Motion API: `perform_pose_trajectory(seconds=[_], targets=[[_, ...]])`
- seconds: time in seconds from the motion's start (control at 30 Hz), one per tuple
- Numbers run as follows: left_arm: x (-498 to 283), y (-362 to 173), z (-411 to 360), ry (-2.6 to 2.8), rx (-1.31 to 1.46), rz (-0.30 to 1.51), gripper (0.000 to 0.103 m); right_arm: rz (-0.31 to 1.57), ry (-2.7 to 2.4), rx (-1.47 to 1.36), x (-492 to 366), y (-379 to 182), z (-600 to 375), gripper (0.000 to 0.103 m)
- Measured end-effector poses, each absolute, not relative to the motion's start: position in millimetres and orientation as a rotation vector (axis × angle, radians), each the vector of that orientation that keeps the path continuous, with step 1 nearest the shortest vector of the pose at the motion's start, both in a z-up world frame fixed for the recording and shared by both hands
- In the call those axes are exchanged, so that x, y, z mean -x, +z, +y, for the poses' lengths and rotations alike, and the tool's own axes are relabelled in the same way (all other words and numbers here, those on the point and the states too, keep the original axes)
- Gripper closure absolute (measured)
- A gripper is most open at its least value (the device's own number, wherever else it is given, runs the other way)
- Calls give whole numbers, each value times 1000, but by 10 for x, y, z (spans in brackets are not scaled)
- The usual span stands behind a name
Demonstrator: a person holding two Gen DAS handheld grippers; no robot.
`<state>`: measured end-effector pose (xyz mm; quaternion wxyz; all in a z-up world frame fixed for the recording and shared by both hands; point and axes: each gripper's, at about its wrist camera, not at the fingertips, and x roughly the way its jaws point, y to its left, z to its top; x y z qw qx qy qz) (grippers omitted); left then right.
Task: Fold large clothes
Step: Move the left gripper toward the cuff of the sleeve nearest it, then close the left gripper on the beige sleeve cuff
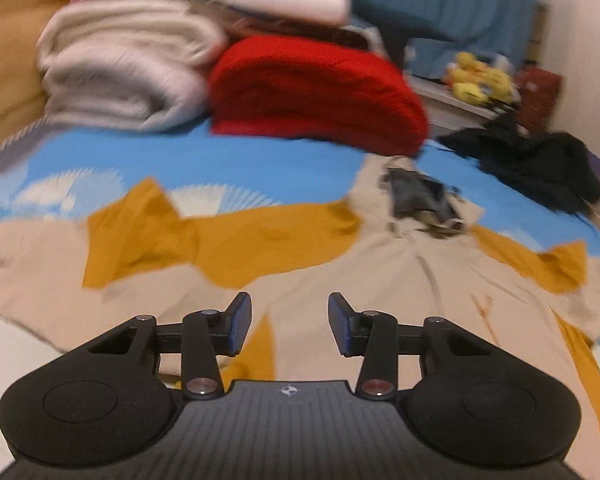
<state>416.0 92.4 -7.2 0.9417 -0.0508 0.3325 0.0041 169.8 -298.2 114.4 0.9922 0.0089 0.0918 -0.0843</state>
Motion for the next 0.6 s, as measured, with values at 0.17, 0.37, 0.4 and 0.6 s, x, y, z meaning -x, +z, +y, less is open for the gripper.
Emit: perform_pose_trajectory(seconds=[0.17, 0.37, 0.4, 0.6], targets=[[-4382, -216, 1428, 125, 202, 699, 56, 153, -89, -56, -2585, 1325, -2548, 50], [-4499, -400, 2070, 264, 254, 752, 56, 166, 49, -89, -3254, 1215, -2188, 51], [-4506, -426, 2171, 283, 262, 758, 56, 195, 62, -90, -3310, 1120, -2155, 51], [-4471, -537, 2862, 415, 325, 755, 55, 366, 129, -102, -3702, 767, -1991, 75]])
